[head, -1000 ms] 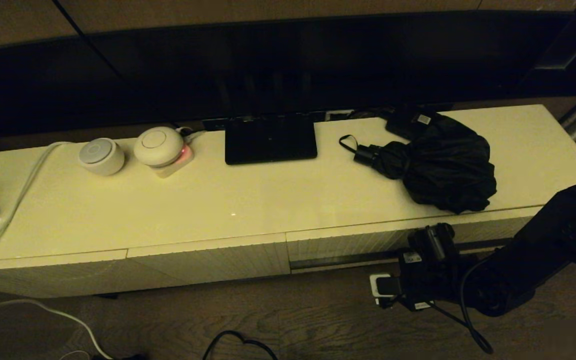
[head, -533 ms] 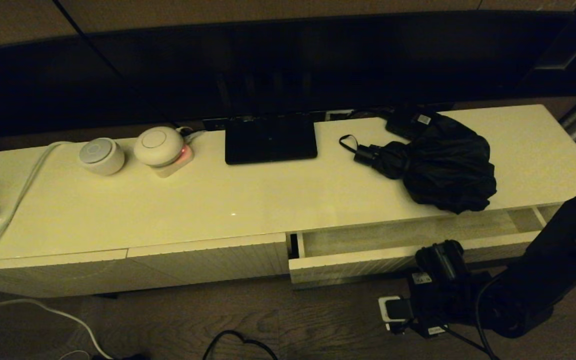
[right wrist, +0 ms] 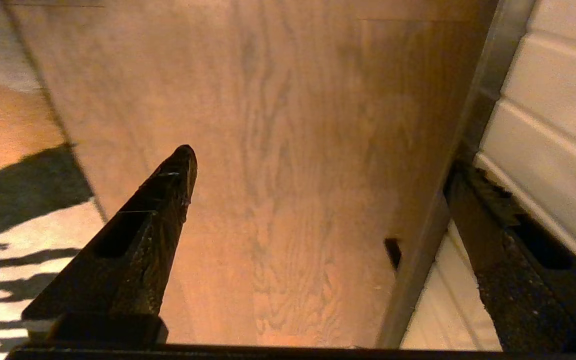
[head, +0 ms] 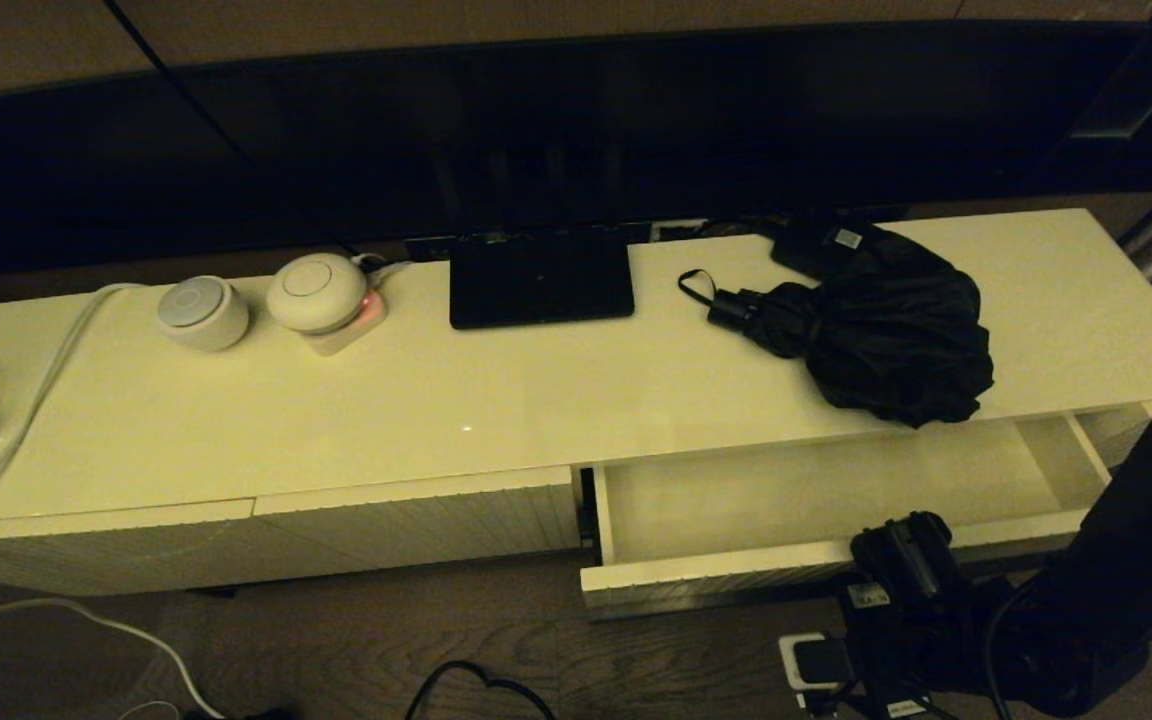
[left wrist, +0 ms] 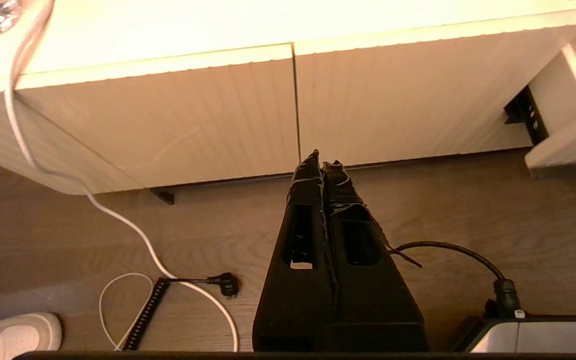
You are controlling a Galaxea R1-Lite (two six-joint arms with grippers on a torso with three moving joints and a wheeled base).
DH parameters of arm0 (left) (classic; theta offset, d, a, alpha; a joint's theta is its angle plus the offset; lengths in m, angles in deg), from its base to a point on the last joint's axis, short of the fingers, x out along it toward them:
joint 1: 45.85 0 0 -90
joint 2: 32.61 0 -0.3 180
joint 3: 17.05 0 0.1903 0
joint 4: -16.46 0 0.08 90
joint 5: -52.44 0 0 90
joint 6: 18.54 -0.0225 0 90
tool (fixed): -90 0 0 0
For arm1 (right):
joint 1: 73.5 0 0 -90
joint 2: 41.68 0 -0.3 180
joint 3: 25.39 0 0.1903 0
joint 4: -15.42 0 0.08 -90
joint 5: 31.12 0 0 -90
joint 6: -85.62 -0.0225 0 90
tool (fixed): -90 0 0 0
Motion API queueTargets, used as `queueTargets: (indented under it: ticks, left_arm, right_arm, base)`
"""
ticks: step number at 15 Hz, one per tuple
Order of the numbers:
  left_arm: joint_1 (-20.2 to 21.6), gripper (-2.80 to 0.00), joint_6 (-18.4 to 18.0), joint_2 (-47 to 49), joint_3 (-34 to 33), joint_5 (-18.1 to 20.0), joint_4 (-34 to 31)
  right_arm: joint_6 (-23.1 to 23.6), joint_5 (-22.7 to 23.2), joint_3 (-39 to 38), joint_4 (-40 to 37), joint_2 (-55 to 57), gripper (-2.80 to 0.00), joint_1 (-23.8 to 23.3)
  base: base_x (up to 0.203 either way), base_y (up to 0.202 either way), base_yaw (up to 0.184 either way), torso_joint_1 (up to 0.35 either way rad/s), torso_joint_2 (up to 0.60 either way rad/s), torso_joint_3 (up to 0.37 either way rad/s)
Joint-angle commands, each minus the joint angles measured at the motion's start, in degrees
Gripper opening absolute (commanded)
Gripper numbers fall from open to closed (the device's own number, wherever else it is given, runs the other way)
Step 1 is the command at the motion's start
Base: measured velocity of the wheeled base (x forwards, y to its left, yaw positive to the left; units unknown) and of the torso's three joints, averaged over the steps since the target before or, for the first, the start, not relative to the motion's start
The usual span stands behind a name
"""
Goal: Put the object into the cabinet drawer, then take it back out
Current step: Open the drawer
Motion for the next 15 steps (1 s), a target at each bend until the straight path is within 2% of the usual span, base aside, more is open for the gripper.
queueTargets:
  ticks: [1,10,15]
  left_arm:
    - [0.03,-2.80,0.00,0.00,-0.18,-0.02,0.01]
    - [0.03,-2.80,0.00,0.00,-0.18,-0.02,0.01]
    - [0.03,-2.80,0.00,0.00,-0.18,-0.02,0.01]
  right_arm:
    - [0.46,0.19,-2.46,0.46,-2.07,0.00,0.10]
    - [0.45,0.03,-5.71,-1.64,-12.35,0.00,0.20]
    - [0.36,0.09,-5.65,-15.63,-30.14,0.00,0.19]
  base:
    - [0.000,0.000,0.000,0.000,0.00,0.000]
    - [0.000,0.000,0.000,0.000,0.00,0.000]
    - [0.000,0.000,0.000,0.000,0.00,0.000]
